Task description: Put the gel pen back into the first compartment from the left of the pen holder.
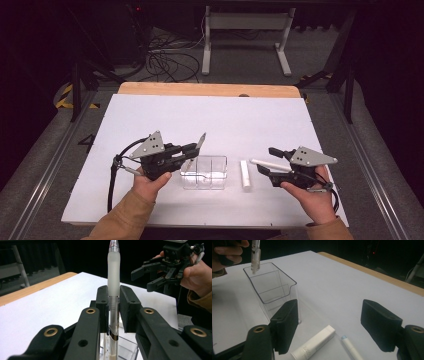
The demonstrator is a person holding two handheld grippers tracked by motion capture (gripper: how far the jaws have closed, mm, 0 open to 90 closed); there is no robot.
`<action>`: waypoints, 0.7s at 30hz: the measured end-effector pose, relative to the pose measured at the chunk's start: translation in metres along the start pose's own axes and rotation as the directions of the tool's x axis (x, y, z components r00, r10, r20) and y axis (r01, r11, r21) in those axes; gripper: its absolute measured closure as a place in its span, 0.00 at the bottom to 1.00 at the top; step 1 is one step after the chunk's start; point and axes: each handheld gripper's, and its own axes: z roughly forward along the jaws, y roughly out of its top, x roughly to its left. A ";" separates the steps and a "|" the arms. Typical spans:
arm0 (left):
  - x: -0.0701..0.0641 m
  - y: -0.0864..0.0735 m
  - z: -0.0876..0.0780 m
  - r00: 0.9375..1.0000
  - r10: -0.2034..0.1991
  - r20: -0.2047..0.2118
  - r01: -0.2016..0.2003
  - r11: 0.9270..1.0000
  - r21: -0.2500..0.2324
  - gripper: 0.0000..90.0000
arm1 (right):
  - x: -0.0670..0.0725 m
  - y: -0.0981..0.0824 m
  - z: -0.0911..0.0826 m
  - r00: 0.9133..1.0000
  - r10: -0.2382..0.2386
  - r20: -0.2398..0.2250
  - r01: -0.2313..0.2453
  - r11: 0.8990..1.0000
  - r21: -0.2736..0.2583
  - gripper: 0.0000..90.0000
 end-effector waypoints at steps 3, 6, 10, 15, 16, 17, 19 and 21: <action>0.000 -0.002 0.001 1.000 0.004 0.001 -0.004 1.000 0.016 0.87 | 0.000 0.000 0.000 1.000 -0.001 0.000 0.001 1.000 -0.001 0.34; -0.001 -0.006 0.001 1.000 0.004 0.000 -0.004 1.000 0.018 0.87 | 0.000 0.000 0.000 1.000 -0.001 0.000 0.001 1.000 -0.001 0.34; 0.000 -0.010 0.003 1.000 0.003 0.002 -0.003 1.000 0.030 0.87 | 0.000 0.000 0.000 1.000 0.000 -0.001 0.000 1.000 0.000 0.34; 0.000 -0.013 0.005 1.000 0.001 0.001 -0.002 0.999 0.044 0.87 | 0.000 0.000 0.000 1.000 0.001 -0.004 -0.001 1.000 -0.001 0.34; -0.001 -0.014 0.005 1.000 0.004 0.000 -0.004 0.999 0.044 0.87 | 0.000 0.000 0.000 1.000 0.001 -0.004 -0.001 1.000 0.000 0.34; -0.001 -0.015 0.005 1.000 0.002 0.001 -0.002 0.999 0.047 0.87 | 0.000 0.000 0.000 1.000 0.002 -0.004 -0.002 1.000 0.000 0.34; 0.000 -0.016 0.005 1.000 0.005 -0.001 -0.005 0.998 0.055 0.87 | 0.000 0.000 0.000 1.000 0.004 -0.004 -0.004 1.000 -0.002 0.34; 0.000 -0.017 0.005 1.000 -0.001 0.002 0.001 0.998 0.055 0.87 | 0.000 0.000 -0.001 1.000 0.005 -0.005 -0.005 1.000 -0.002 0.34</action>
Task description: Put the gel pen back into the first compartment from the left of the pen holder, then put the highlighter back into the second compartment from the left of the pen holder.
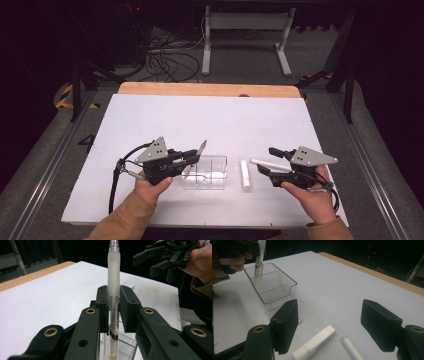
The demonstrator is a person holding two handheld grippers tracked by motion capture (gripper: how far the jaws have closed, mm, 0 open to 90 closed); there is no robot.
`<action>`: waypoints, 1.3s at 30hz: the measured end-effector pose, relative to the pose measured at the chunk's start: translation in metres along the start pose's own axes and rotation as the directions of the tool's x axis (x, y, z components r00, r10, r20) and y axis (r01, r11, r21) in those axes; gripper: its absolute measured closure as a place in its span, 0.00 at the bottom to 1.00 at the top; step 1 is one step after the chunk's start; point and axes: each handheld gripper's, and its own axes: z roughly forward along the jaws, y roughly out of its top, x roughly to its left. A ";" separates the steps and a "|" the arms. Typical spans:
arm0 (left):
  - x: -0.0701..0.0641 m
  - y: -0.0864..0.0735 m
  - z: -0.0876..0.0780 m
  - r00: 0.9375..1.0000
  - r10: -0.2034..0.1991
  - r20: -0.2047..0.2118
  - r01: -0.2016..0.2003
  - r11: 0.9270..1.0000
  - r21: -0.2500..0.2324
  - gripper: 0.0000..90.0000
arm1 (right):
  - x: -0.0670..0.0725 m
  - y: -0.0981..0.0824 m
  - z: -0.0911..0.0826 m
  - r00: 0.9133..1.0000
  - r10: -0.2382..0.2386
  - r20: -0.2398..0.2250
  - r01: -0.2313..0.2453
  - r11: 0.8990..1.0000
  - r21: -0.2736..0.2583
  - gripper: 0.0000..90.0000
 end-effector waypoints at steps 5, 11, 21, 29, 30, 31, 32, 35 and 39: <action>-0.001 -0.001 0.000 1.000 0.004 -0.002 -0.004 1.000 0.011 0.87 | 0.000 0.000 0.000 1.000 0.000 0.000 0.000 1.000 -0.001 0.34; -0.004 0.000 -0.009 0.998 0.039 -0.056 -0.040 0.999 -0.014 0.66 | -0.001 0.000 0.000 1.000 0.002 0.002 -0.002 1.000 -0.003 0.34; 0.000 0.005 -0.038 0.994 0.039 -0.098 -0.045 0.997 -0.062 0.33 | -0.002 0.001 -0.002 1.000 0.002 0.007 -0.002 1.000 -0.004 0.34; 0.004 0.006 -0.050 0.989 0.044 -0.139 -0.052 0.997 -0.053 0.29 | -0.001 0.001 -0.002 1.000 0.000 0.006 0.000 1.000 -0.004 0.34; 0.005 0.007 -0.051 0.988 0.043 -0.145 -0.051 0.997 -0.052 0.29 | -0.001 0.001 -0.002 1.000 -0.001 0.007 0.001 1.000 -0.002 0.34; 0.005 0.007 -0.053 0.988 0.045 -0.150 -0.052 0.997 -0.049 0.28 | -0.001 0.001 -0.002 1.000 0.000 0.005 0.000 1.000 0.000 0.34; 0.006 0.007 -0.055 0.987 0.045 -0.157 -0.053 0.997 -0.048 0.28 | -0.002 0.002 -0.002 1.000 0.001 0.006 -0.001 1.000 -0.001 0.34; 0.008 0.007 -0.061 0.983 0.050 -0.174 -0.059 0.997 -0.045 0.27 | -0.002 0.003 -0.004 1.000 0.001 0.010 -0.001 1.000 -0.007 0.33; 0.010 0.003 -0.069 0.982 0.038 -0.187 -0.048 0.998 -0.047 0.27 | -0.002 0.005 -0.004 1.000 -0.002 0.011 0.002 1.000 -0.006 0.33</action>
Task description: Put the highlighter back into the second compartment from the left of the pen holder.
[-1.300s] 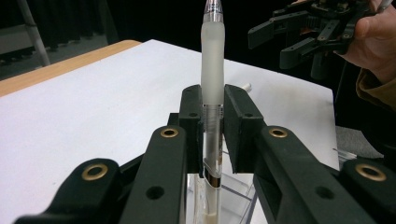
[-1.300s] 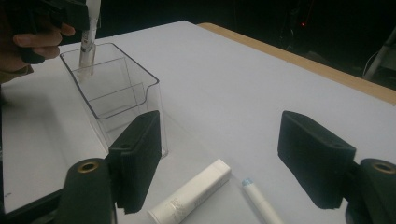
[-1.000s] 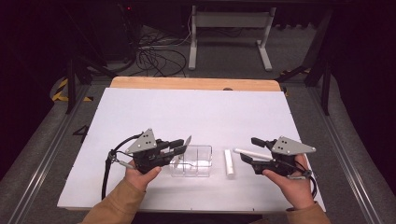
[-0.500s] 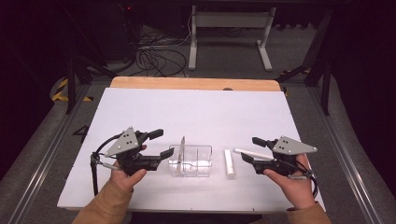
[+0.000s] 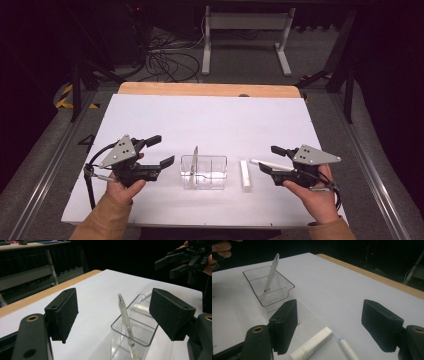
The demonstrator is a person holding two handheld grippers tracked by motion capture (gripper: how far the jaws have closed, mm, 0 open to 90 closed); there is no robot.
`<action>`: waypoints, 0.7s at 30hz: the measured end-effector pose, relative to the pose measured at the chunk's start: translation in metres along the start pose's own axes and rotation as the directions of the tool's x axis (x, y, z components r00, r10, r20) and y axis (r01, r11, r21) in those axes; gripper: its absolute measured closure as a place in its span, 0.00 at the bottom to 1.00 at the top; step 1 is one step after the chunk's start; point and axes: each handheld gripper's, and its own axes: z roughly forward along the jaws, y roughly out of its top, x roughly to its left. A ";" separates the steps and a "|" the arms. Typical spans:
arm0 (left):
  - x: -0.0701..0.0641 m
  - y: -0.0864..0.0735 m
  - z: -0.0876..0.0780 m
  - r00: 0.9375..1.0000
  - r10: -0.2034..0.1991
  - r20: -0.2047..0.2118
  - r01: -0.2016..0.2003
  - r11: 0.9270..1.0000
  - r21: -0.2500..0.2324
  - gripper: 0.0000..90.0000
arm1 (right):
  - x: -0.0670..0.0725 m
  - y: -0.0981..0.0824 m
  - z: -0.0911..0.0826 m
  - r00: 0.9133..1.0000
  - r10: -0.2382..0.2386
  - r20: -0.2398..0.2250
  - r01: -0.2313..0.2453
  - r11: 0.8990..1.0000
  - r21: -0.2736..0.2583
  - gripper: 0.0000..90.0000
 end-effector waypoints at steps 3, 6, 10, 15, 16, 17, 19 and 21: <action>0.003 -0.004 -0.004 1.000 -0.014 -0.004 0.014 1.000 -0.006 0.27 | 0.000 0.001 0.000 1.000 -0.001 0.002 0.001 1.000 0.000 0.33; 0.003 -0.005 -0.008 1.000 -0.016 -0.014 0.016 1.000 -0.004 0.27 | -0.001 0.002 -0.001 1.000 -0.006 0.006 0.006 1.000 0.002 0.32; 0.004 -0.008 -0.012 0.999 -0.003 -0.034 0.003 1.000 0.001 0.26 | -0.004 0.003 0.000 1.000 -0.001 0.008 0.001 1.000 0.013 0.31; 0.004 -0.017 -0.015 0.998 0.000 -0.057 0.000 1.000 0.006 0.26 | -0.009 0.008 0.004 1.000 -0.023 0.002 0.023 0.998 0.052 0.31; 0.004 -0.019 -0.015 0.998 0.000 -0.064 0.000 1.000 0.005 0.26 | -0.011 0.009 0.005 1.000 -0.029 0.003 0.029 0.998 0.063 0.31; 0.004 -0.021 -0.016 0.998 0.000 -0.068 0.000 1.000 0.007 0.26 | -0.012 0.010 0.006 0.999 -0.038 0.004 0.038 0.996 0.077 0.32; 0.004 -0.024 -0.018 0.996 0.005 -0.086 -0.004 1.000 0.011 0.26 | -0.014 0.013 0.007 0.998 -0.061 0.008 0.060 0.993 0.106 0.33; 0.005 -0.027 -0.020 0.996 0.006 -0.093 -0.005 1.000 0.013 0.26 | -0.016 0.015 0.009 0.997 -0.077 0.005 0.076 0.989 0.128 0.34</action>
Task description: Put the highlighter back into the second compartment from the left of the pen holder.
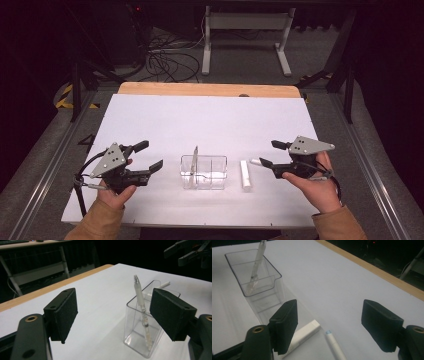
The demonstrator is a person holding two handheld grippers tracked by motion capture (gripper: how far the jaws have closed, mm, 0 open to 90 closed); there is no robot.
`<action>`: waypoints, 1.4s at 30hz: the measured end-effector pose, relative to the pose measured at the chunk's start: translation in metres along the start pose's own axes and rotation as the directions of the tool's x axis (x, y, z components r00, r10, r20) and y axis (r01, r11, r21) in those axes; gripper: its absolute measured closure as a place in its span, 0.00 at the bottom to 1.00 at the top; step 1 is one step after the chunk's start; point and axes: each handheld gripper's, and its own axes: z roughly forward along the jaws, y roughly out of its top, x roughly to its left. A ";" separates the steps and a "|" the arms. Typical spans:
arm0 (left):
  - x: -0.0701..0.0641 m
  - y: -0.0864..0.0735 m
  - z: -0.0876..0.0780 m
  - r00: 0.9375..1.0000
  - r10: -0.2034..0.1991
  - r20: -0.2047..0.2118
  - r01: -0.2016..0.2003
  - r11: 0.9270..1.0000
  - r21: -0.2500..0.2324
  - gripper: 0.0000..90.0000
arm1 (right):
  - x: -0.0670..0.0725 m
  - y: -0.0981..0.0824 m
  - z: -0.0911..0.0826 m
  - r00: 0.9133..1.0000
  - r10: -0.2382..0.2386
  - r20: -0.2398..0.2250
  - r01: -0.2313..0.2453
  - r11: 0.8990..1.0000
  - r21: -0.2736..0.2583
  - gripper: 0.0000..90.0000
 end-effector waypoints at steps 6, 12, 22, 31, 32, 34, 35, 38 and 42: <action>0.001 -0.008 -0.004 1.000 -0.003 -0.021 0.004 1.000 0.016 0.25 | -0.010 0.004 0.008 1.000 -0.027 -0.006 0.027 0.997 0.069 0.37; 0.003 -0.012 -0.008 0.999 -0.003 -0.037 0.004 1.000 0.022 0.24 | -0.016 0.004 0.012 1.000 -0.030 -0.006 0.030 0.995 0.093 0.37; 0.004 -0.017 -0.011 0.998 -0.004 -0.058 0.006 0.999 0.040 0.23 | -0.020 0.010 0.017 0.998 -0.067 -0.020 0.069 0.986 0.153 0.40; 0.004 -0.019 -0.012 0.998 0.000 -0.058 0.003 0.999 0.054 0.23 | -0.024 0.013 0.026 0.995 -0.084 -0.048 0.093 0.963 0.255 0.46; 0.004 -0.019 -0.012 0.998 0.001 -0.057 0.002 0.999 0.054 0.23 | -0.025 0.014 0.027 0.994 -0.095 -0.054 0.106 0.958 0.265 0.46; 0.004 -0.019 -0.012 0.998 0.005 -0.060 -0.001 0.999 0.054 0.23 | -0.027 0.015 0.030 0.992 -0.106 -0.062 0.119 0.950 0.290 0.46; 0.004 -0.019 -0.012 0.998 0.006 -0.062 -0.003 0.998 0.055 0.23 | -0.027 0.015 0.031 0.992 -0.107 -0.065 0.121 0.944 0.305 0.47; 0.004 -0.019 -0.011 0.998 0.009 -0.065 -0.005 0.998 0.057 0.23 | -0.028 0.015 0.037 0.989 -0.122 -0.084 0.144 0.927 0.346 0.47; 0.003 -0.019 -0.011 0.998 0.010 -0.063 -0.007 0.998 0.055 0.24 | -0.028 0.013 0.046 0.982 -0.148 -0.115 0.182 0.897 0.402 0.47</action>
